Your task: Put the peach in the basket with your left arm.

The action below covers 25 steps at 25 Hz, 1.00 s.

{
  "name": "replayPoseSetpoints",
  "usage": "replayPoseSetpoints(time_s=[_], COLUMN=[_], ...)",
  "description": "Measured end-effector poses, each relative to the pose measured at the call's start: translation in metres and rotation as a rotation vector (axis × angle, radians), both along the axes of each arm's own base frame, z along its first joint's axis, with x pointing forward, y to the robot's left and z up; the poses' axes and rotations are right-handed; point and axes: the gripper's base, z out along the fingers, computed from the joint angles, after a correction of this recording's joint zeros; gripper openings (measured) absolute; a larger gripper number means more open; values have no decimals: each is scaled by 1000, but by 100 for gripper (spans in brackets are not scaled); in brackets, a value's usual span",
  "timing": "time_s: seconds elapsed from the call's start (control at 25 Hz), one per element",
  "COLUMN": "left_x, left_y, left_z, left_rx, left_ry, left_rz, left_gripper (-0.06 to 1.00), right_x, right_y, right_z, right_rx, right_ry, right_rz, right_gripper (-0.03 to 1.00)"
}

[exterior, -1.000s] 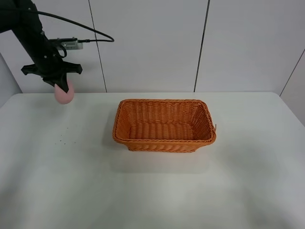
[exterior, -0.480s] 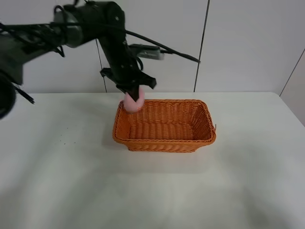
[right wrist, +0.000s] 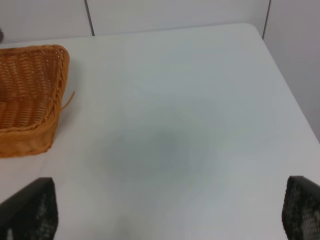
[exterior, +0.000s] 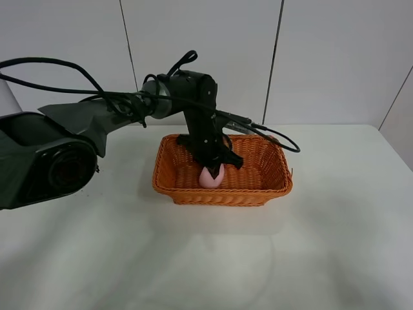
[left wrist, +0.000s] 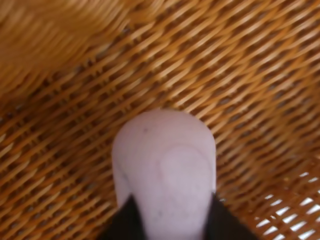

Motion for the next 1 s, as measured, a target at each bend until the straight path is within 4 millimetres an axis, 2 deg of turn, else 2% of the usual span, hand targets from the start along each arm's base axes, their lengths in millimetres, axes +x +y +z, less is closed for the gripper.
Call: replayPoseSetpoints(time_s=[0.08,0.16,0.24,0.36,0.44,0.6,0.68,0.76,0.84,1.0], left_x=[-1,-2,-3,-5,-6,-3,1,5,12,28], left_y=[1,1,2,3,6,16,27,38,52,83], left_z=[-1,-1,-1,5,17,63,87,103,109,106], left_rx=[11,18,25,34,31,-24,-53,-70,-74,-65], left_ry=[15,25,36,50,45,-28,-73,-101,-115,-110], left_rz=[-2,-3,-5,-8,-8,11,34,58,89,161], left_gripper=[59,75,82,86,86,87,87,87,87,87], right_x=[0,0,0,0,0,0,0,0,0,0], right_y=[0,0,0,0,0,0,0,0,0,0], right_z=[0,0,0,0,0,0,0,0,0,0], right_rx=[0,0,0,0,0,0,0,0,0,0], right_ry=[0,0,0,0,0,0,0,0,0,0], right_rz=[0,0,0,0,0,0,0,0,0,0], right_gripper=[69,69,69,69,69,69,69,69,69,69])
